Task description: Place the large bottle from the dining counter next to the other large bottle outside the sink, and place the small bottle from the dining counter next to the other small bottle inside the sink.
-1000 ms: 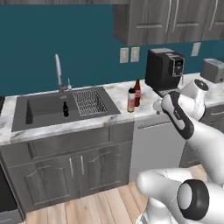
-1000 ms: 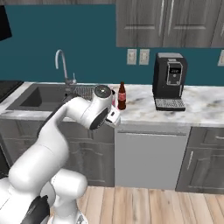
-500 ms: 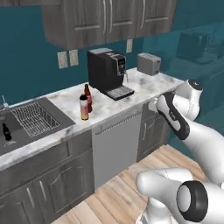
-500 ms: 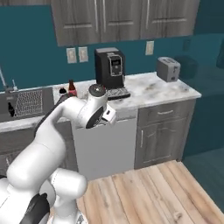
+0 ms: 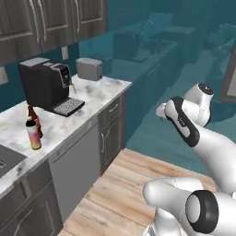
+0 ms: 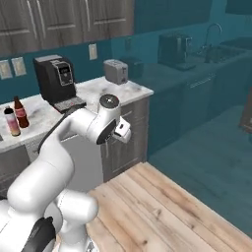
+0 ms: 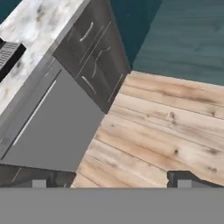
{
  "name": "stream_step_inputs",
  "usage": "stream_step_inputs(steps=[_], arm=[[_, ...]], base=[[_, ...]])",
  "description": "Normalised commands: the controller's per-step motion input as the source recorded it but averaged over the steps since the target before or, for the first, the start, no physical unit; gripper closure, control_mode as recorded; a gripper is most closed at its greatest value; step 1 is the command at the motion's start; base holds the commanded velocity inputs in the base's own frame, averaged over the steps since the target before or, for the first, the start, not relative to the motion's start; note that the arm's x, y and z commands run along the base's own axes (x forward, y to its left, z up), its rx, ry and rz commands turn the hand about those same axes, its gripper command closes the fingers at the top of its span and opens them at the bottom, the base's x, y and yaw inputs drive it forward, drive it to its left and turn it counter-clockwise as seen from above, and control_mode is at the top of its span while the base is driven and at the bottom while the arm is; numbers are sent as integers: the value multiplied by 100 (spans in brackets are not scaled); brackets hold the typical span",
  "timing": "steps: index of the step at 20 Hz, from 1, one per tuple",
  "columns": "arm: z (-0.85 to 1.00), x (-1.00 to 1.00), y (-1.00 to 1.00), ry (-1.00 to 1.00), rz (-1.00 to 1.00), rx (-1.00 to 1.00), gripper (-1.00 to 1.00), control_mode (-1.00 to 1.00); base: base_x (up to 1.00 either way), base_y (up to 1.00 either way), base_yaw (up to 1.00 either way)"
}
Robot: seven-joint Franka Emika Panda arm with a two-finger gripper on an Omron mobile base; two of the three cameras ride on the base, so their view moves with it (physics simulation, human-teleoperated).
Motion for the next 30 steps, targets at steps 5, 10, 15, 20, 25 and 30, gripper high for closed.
stream_step_inputs(steps=[5, 10, 15, 20, 25, 30], arm=[[0, 0, 0, 0, 0, 0, -100, 100], [0, 0, 0, 0, 0, 0, -100, 100], [0, 0, 0, 0, 0, 0, -100, 100], [0, 0, 0, 0, 0, 0, -100, 100], [0, 0, 0, 0, 0, 0, -100, 100], [0, 0, 0, 0, 0, 0, -100, 100]], base=[[-16, 0, -67], [-12, 0, -63], [-8, 0, -61], [-1, 0, -58], [0, 0, -56], [0, 0, -52]])
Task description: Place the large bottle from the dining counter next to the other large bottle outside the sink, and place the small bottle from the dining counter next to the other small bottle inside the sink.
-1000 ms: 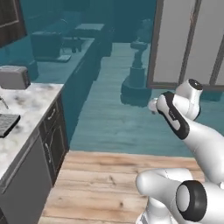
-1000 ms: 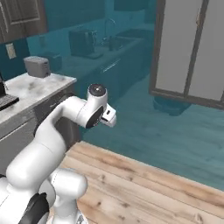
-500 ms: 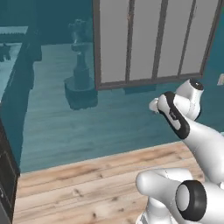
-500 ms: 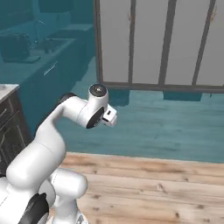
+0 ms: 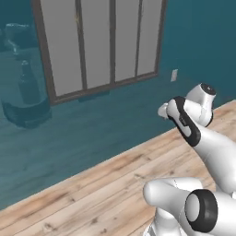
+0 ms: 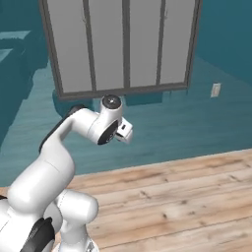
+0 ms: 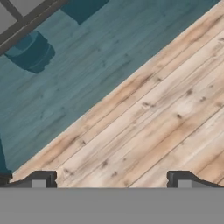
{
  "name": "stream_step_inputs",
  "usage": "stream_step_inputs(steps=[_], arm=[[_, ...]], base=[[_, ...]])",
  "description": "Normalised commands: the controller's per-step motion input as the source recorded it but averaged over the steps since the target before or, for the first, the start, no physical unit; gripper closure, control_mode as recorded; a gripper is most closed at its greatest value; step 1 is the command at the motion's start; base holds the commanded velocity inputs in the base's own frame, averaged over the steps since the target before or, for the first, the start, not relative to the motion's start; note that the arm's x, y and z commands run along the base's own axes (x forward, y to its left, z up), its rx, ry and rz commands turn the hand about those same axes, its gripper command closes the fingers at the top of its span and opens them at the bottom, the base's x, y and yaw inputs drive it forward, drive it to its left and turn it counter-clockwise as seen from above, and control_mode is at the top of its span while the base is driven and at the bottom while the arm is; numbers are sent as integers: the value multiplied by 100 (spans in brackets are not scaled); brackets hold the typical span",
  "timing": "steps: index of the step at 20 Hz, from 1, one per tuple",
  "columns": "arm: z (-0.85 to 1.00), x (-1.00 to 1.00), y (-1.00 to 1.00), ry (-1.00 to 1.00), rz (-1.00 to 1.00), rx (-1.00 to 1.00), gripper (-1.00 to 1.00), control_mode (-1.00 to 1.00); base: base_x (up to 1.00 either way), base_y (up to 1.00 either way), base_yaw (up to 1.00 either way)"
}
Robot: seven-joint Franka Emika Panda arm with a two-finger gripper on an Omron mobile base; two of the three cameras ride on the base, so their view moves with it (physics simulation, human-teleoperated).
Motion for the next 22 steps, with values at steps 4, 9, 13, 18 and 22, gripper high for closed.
stream_step_inputs(steps=[4, 9, 13, 18, 22], arm=[[0, 0, 0, 0, 0, 0, -100, 100], [0, 0, 0, 0, 0, 0, -100, 100], [0, 0, 0, 0, 0, 0, -100, 100], [0, 0, 0, 0, 0, 0, -100, 100], [0, 0, 0, 0, 0, 0, -100, 100]], base=[[31, 0, -40], [80, -7, -30], [97, -12, -24], [100, -1, -20], [79, -21, -18]])
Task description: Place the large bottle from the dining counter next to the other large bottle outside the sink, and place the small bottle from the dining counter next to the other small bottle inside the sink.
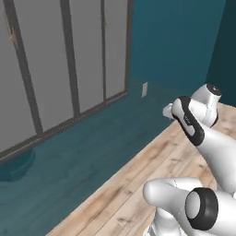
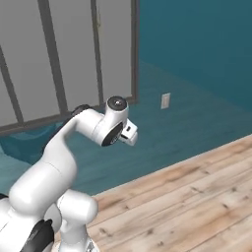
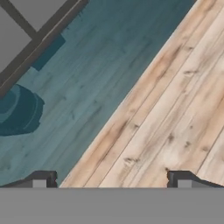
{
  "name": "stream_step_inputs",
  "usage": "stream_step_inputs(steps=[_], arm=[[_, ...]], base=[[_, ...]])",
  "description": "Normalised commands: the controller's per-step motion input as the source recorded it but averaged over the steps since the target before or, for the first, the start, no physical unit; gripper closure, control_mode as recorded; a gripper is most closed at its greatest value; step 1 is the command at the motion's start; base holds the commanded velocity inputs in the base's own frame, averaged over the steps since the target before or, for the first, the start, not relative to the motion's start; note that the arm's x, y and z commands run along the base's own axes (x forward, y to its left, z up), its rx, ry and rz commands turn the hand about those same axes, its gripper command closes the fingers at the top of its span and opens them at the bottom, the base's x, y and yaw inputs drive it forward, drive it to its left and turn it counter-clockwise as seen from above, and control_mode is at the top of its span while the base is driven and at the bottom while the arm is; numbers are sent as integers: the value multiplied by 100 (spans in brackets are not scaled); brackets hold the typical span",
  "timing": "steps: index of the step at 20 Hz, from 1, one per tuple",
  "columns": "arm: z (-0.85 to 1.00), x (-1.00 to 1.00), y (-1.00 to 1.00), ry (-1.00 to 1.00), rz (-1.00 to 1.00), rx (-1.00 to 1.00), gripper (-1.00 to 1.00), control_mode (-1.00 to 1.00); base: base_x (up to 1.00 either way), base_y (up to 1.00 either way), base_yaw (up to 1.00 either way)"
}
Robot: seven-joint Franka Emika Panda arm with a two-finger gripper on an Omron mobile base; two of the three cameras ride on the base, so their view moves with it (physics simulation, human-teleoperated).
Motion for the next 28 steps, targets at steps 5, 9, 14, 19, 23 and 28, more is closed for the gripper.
stream_step_inputs(steps=[5, 9, 14, 19, 23, 28], arm=[[0, 0, 0, 0, 0, 0, -100, 100], [0, 0, 0, 0, 0, 0, -100, 100], [0, 0, 0, 0, 0, 0, -100, 100], [0, 0, 0, 0, 0, 0, -100, 100], [0, 0, 0, 0, 0, 0, -100, 100], [0, 0, 0, 0, 0, 0, -100, 100]], base=[[43, -58, -25], [29, -70, -38], [33, -79, -37], [52, -50, -46], [78, -42, -42], [98, -45, -39]])
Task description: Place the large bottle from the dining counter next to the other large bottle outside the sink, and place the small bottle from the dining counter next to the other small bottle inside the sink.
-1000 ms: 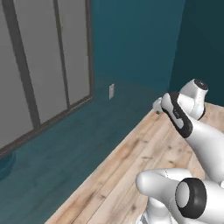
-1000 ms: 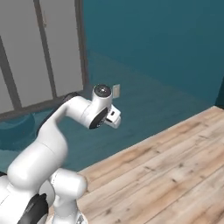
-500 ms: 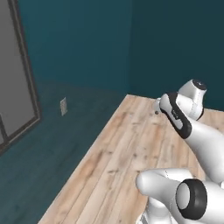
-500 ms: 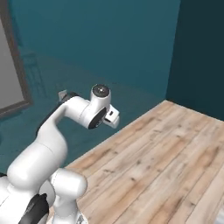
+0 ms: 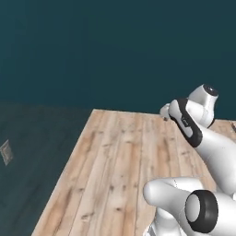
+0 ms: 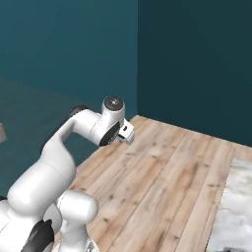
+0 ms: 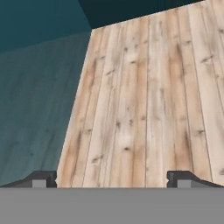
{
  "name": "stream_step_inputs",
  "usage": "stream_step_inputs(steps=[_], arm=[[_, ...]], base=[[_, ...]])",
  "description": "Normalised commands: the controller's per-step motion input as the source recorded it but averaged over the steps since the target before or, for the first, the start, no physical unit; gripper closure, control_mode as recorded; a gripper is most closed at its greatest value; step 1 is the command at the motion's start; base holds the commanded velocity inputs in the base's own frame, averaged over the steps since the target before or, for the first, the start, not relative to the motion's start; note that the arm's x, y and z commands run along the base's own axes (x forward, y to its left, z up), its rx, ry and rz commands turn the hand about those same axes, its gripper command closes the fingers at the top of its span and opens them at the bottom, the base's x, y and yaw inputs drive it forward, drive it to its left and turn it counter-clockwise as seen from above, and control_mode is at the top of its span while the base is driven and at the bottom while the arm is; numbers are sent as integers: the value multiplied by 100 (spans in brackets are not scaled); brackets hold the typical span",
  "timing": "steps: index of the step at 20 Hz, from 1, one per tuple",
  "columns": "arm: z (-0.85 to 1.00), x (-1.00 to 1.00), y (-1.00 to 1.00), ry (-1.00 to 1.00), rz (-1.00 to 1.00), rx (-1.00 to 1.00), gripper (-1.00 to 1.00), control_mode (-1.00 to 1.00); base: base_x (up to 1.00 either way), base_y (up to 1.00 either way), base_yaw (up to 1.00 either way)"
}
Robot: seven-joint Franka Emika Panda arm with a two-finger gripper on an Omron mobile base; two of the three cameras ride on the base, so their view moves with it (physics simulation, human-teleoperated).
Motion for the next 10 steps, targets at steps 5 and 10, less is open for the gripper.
stream_step_inputs(steps=[5, 10], arm=[[0, 0, 0, 0, 0, 0, -100, 100], [0, 0, 0, 0, 0, 0, -100, 100]], base=[[100, -30, -35], [100, -16, -33]])
